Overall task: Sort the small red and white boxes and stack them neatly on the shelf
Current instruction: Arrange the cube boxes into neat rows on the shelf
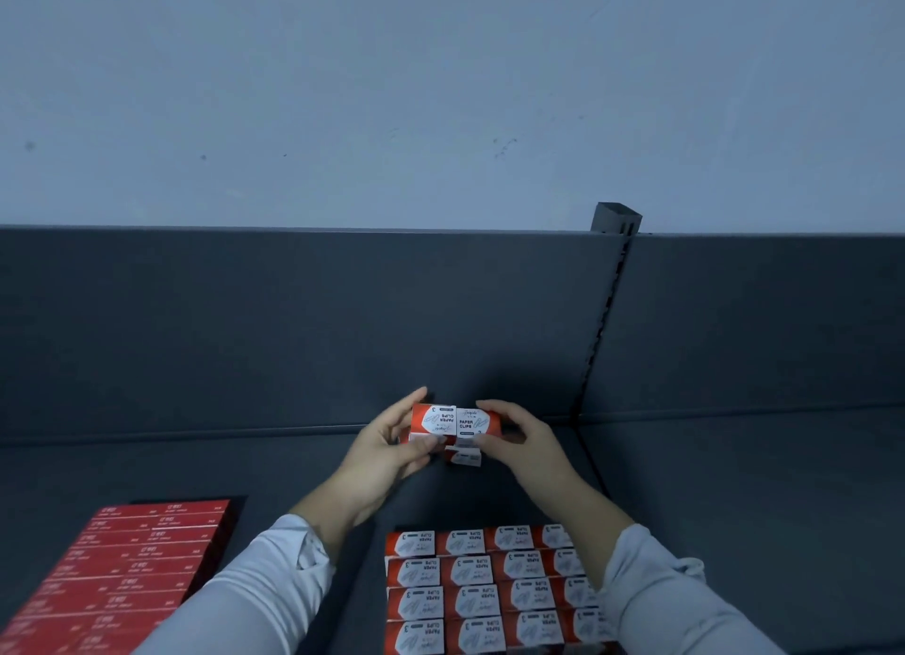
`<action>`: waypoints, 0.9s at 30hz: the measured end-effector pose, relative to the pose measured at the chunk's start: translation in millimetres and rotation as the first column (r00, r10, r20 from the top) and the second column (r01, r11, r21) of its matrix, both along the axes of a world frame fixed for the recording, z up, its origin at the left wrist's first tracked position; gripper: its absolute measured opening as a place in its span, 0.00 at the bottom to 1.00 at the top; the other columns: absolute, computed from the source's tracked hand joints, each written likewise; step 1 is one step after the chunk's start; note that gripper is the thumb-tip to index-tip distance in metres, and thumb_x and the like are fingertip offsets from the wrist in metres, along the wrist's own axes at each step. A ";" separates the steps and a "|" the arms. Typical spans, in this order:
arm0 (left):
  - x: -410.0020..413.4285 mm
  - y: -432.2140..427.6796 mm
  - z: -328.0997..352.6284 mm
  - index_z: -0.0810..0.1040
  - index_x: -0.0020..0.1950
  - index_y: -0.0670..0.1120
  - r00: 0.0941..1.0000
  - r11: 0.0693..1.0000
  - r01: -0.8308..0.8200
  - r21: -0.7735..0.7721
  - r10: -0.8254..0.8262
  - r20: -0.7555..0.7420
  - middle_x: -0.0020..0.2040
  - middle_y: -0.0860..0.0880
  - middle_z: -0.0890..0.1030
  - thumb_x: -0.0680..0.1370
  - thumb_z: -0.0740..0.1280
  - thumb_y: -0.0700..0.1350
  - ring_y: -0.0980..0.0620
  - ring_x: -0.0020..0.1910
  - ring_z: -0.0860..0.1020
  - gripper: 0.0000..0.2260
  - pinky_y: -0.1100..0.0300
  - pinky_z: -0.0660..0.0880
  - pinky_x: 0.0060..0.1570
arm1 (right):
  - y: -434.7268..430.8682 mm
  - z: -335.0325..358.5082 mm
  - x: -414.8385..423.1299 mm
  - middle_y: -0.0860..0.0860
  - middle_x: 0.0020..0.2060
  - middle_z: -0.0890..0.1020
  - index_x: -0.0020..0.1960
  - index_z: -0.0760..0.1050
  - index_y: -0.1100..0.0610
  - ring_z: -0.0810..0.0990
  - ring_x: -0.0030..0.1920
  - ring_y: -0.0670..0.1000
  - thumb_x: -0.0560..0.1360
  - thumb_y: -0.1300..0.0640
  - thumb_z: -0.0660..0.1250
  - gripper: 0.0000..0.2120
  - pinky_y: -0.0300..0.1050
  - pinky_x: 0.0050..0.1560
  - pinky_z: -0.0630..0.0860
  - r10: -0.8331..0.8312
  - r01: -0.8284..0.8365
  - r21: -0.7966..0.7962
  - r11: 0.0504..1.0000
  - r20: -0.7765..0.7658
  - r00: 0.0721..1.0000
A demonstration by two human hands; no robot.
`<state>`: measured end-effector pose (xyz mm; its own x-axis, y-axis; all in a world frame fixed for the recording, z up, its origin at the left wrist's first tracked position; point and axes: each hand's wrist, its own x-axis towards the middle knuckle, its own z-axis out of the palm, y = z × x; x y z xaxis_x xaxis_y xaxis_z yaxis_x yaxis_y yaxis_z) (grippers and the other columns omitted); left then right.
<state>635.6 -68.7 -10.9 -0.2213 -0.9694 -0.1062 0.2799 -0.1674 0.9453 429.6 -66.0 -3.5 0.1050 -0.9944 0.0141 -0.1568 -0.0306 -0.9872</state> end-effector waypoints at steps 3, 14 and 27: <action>-6.1 4.2 10.5 0.72 0.69 0.54 0.998 1.000 0.012 -0.018 -0.013 -0.055 0.61 0.47 0.81 0.75 0.66 0.30 0.51 0.52 0.81 0.27 0.60 0.79 0.51 | 10.6 6.6 -2.9 0.45 0.53 0.83 0.60 0.77 0.43 0.82 0.53 0.43 0.73 0.61 0.74 0.20 0.39 0.54 0.79 -0.019 0.019 -0.009 1.000 0.033 0.999; -15.0 30.3 31.3 0.74 0.66 0.53 0.997 0.998 0.030 -0.056 -0.034 -0.068 0.36 0.47 0.82 0.77 0.63 0.29 0.54 0.37 0.81 0.24 0.65 0.76 0.36 | 46.5 25.4 -14.0 0.43 0.52 0.83 0.58 0.77 0.45 0.80 0.56 0.44 0.71 0.62 0.75 0.21 0.38 0.51 0.76 -0.096 0.097 -0.003 0.995 0.090 0.991; -16.3 70.2 48.9 0.76 0.61 0.52 0.998 0.998 0.057 0.041 -0.057 -0.023 0.52 0.46 0.83 0.81 0.60 0.43 0.55 0.44 0.82 0.10 0.59 0.73 0.44 | 77.9 35.6 -22.2 0.46 0.50 0.86 0.61 0.75 0.47 0.83 0.54 0.48 0.73 0.63 0.73 0.20 0.54 0.64 0.76 -0.094 0.096 -0.005 0.995 0.157 0.983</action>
